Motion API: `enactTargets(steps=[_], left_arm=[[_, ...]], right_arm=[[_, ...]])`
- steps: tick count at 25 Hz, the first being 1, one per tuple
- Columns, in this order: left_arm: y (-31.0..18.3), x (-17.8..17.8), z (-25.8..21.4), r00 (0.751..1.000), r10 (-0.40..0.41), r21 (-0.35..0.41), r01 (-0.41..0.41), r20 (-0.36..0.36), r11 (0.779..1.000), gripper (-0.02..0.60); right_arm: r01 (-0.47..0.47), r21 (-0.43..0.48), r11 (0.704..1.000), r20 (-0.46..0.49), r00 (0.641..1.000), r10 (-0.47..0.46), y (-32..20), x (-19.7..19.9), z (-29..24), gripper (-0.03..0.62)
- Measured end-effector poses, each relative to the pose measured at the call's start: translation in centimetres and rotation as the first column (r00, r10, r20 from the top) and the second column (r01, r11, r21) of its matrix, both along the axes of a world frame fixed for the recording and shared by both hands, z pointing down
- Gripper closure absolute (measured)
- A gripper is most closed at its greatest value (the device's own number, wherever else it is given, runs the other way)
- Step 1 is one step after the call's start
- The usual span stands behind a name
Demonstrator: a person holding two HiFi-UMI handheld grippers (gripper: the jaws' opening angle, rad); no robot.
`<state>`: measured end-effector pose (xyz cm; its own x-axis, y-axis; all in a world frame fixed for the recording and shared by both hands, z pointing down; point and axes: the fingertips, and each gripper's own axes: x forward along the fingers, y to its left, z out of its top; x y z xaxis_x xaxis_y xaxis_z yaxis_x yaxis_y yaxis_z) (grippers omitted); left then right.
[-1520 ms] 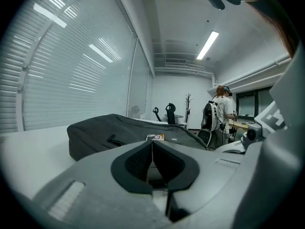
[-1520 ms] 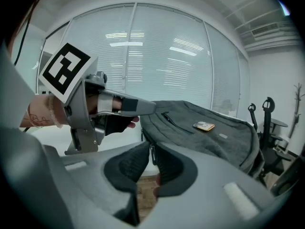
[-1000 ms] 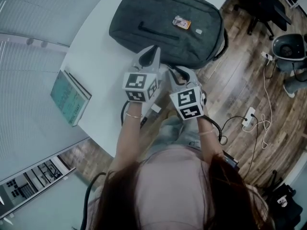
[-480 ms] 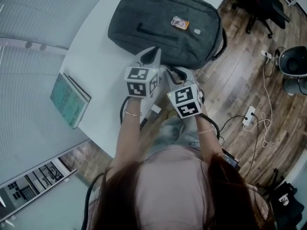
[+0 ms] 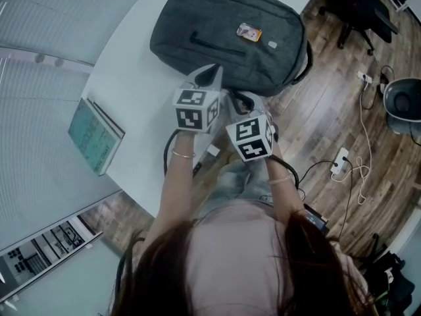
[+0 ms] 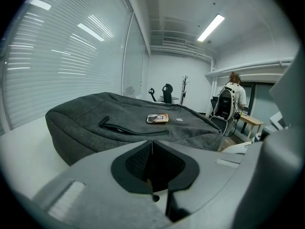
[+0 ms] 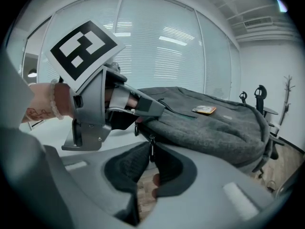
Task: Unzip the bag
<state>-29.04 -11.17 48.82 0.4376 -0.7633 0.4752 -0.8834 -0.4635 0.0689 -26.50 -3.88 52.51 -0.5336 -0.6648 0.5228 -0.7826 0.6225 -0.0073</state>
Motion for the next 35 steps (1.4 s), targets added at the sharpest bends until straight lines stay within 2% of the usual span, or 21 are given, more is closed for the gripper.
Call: enactTargets(steps=[4, 15, 21, 35], left_arm=[[-0.1, -0.1, 0.1, 1.0, -0.001, -0.009, 0.001, 0.008, 1.0, 0.569], [-0.9, -0.7, 0.8, 0.999, -0.042, -0.061, 0.042, 0.003, 0.997, 0.572], [-1.0, -0.8, 1.1, 0.998, -0.046, -0.074, 0.049, 0.039, 0.996, 0.572], [-1.0, -0.8, 1.3, 0.996, -0.061, -0.069, 0.065, 0.062, 0.995, 0.572]], right_arm=[[-0.033, 0.03, 0.999, -0.03, 0.999, 0.034, -0.3, -0.1, -0.1, 0.58], [0.022, 0.071, 0.997, -0.072, 0.997, -0.017, 0.5, 0.2, 0.0, 0.583], [0.027, 0.057, 0.998, -0.064, 0.998, -0.023, 0.8, 1.0, 0.0, 0.583], [0.001, 0.047, 0.999, -0.052, 0.999, 0.001, 1.3, 3.3, 0.0, 0.583]])
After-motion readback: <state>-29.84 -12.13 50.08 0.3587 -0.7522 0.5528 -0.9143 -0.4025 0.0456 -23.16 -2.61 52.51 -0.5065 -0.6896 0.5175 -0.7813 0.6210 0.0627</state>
